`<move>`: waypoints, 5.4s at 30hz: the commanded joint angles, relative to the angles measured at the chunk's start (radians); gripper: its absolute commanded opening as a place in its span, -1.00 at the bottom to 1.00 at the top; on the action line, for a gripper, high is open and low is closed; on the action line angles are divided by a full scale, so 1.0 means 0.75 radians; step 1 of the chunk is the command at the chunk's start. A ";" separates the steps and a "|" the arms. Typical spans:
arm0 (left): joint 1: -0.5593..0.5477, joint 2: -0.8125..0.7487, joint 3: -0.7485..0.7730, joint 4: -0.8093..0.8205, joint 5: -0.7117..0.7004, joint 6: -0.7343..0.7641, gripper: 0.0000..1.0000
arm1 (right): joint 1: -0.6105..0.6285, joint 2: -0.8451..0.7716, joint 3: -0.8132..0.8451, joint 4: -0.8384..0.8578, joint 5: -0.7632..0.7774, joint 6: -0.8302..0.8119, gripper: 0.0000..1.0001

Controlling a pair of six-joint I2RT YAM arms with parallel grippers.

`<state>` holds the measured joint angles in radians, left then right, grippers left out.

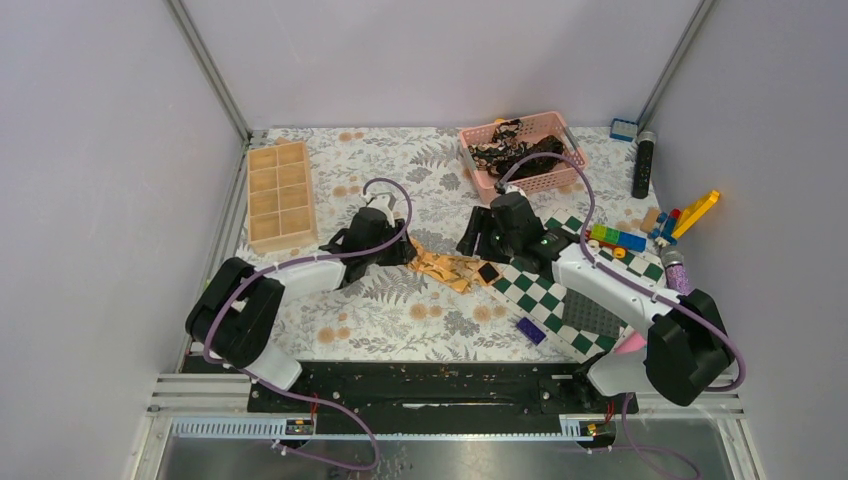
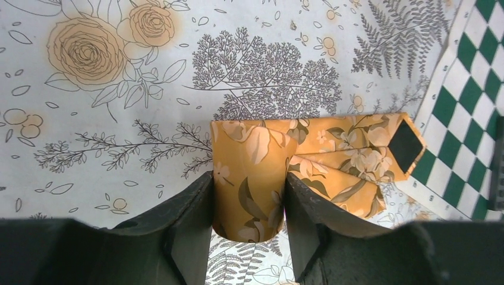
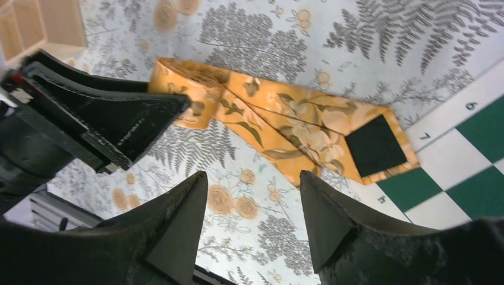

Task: Roll the ties
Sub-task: Roll the tie at the center of the board.

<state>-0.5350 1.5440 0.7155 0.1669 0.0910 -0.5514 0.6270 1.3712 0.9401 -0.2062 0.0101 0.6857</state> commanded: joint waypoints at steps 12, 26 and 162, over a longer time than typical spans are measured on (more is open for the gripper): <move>-0.070 -0.051 0.095 -0.088 -0.226 0.076 -0.13 | -0.012 0.043 -0.170 -0.056 -0.004 0.067 0.06; -0.080 -0.038 0.087 -0.064 -0.208 0.065 -0.14 | -0.012 0.306 -0.240 0.222 -0.194 0.218 0.11; -0.584 0.445 0.643 -0.623 -1.083 0.293 0.26 | -0.086 -0.161 -0.027 -0.313 0.254 -0.159 0.00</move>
<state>-0.9607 1.8870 1.1587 -0.3069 -0.7567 -0.3252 0.5694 1.2724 0.9241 -0.4366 0.1730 0.5564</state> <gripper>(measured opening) 0.624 0.493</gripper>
